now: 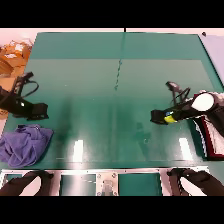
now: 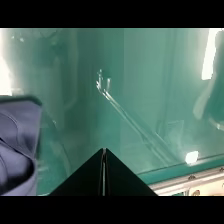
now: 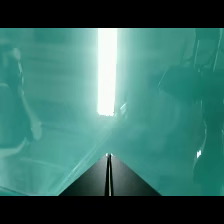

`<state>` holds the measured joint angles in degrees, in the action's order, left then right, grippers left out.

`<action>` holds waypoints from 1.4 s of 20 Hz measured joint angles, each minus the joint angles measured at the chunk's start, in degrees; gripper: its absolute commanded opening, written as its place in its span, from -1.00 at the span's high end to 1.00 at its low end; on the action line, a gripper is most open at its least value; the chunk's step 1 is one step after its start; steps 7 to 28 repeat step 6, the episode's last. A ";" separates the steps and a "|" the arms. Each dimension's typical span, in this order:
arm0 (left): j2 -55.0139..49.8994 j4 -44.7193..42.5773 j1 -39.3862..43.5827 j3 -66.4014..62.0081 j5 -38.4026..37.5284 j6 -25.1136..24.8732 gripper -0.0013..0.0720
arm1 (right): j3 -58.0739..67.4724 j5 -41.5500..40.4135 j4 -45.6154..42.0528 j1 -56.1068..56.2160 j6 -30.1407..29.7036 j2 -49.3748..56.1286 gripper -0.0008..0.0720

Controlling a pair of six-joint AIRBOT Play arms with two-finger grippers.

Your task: Fold the shirts.

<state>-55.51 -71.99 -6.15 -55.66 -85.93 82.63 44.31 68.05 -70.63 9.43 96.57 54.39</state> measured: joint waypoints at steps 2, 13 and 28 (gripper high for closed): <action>1.77 0.04 -0.04 2.89 0.48 -0.02 0.90 | -1.07 -1.01 0.02 3.63 0.35 -0.24 0.94; 3.06 0.26 -0.02 5.20 1.14 -0.02 0.90 | -1.95 -1.92 0.09 6.84 0.61 -0.44 0.94; 3.06 0.26 -0.02 5.20 1.14 -0.02 0.90 | -1.95 -1.92 0.09 6.84 0.61 -0.44 0.94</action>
